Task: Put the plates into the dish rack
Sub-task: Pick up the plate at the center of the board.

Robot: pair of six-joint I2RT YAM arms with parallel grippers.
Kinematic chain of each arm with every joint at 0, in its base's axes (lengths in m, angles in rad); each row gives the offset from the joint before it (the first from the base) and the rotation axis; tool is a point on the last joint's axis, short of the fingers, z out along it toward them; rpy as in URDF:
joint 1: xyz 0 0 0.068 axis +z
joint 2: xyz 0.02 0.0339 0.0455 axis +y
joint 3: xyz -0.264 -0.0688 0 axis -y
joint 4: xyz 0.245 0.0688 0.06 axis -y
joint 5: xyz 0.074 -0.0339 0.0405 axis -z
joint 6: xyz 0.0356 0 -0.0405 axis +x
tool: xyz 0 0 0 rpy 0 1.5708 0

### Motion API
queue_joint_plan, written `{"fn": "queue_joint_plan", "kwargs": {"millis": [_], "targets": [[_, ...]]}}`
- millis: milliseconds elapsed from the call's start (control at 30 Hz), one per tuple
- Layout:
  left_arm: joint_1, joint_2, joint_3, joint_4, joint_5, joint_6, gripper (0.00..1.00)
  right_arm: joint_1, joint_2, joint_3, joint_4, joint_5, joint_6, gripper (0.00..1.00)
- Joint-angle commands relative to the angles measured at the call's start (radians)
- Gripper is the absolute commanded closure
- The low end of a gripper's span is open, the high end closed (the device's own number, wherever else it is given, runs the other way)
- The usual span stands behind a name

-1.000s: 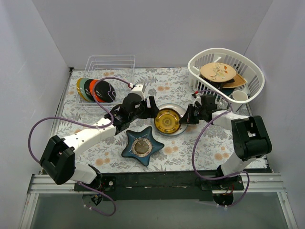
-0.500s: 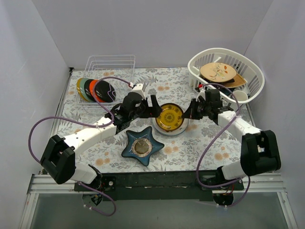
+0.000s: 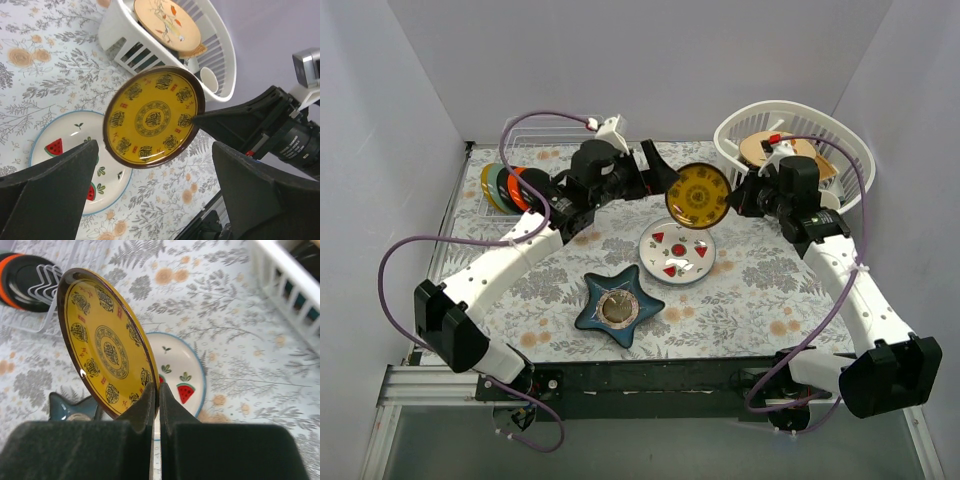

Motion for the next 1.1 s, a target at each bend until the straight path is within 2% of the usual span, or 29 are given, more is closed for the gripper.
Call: {"fn": "queue_joint_plan", "kwargs": {"millis": [0, 33, 67, 167, 333, 467, 567, 700, 800, 833, 867, 933, 967, 1033, 1067], "targets": [[0.098, -0.029, 0.097, -0.121, 0.027, -0.050, 0.02, 0.023, -0.030, 0.094, -0.049, 0.175, -0.064, 0.99], [0.123, -0.032, 0.118, -0.126, 0.050, -0.057, 0.02, 0.034, -0.028, 0.111, -0.062, 0.187, -0.085, 0.99], [0.175, -0.034, 0.129, -0.136, 0.105, -0.077, 0.02, 0.052, -0.024, 0.130, -0.068, 0.266, -0.096, 0.99], [0.244, -0.029, 0.180, -0.182, 0.138, -0.085, 0.02, 0.155, -0.012, 0.212, -0.085, 0.436, -0.152, 0.99], [0.295, -0.006, 0.275, -0.275, 0.143, -0.058, 0.02, 0.313, 0.082, 0.428, -0.120, 0.626, -0.241, 0.99], [0.350, 0.006, 0.332, -0.319, 0.219, -0.068, 0.02, 0.405, 0.169, 0.590, -0.125, 0.805, -0.350, 0.99], [0.410, 0.020, 0.376, -0.342, 0.293, -0.087, 0.02, 0.491, 0.226, 0.666, -0.090, 0.943, -0.467, 0.99], [0.456, 0.031, 0.411, -0.353, 0.356, -0.102, 0.02, 0.638, 0.246, 0.624, 0.073, 1.132, -0.655, 0.99], [0.496, 0.034, 0.416, -0.338, 0.425, -0.139, 0.02, 0.743, 0.217, 0.452, 0.385, 1.271, -0.876, 0.99], [0.505, 0.032, 0.412, -0.318, 0.442, -0.154, 0.02, 0.770, 0.194, 0.390, 0.489, 1.302, -1.033, 0.99], [0.519, 0.031, 0.395, -0.302, 0.461, -0.184, 0.02, 0.793, 0.185, 0.336, 0.726, 1.355, -1.108, 0.99], [0.530, 0.020, 0.363, -0.241, 0.538, -0.225, 0.02, 0.847, 0.174, 0.196, 0.957, 1.397, -1.275, 0.99], [0.533, 0.015, 0.324, -0.220, 0.560, -0.243, 0.02, 0.859, 0.176, 0.161, 1.180, 1.417, -1.421, 0.99], [0.531, 0.005, 0.290, -0.181, 0.621, -0.289, 0.02, 0.887, 0.197, 0.064, 1.416, 1.428, -1.563, 0.99], [0.533, 0.003, 0.265, -0.152, 0.635, -0.298, 0.03, 0.896, 0.211, 0.037, 1.532, 1.427, -1.740, 0.99]]}}
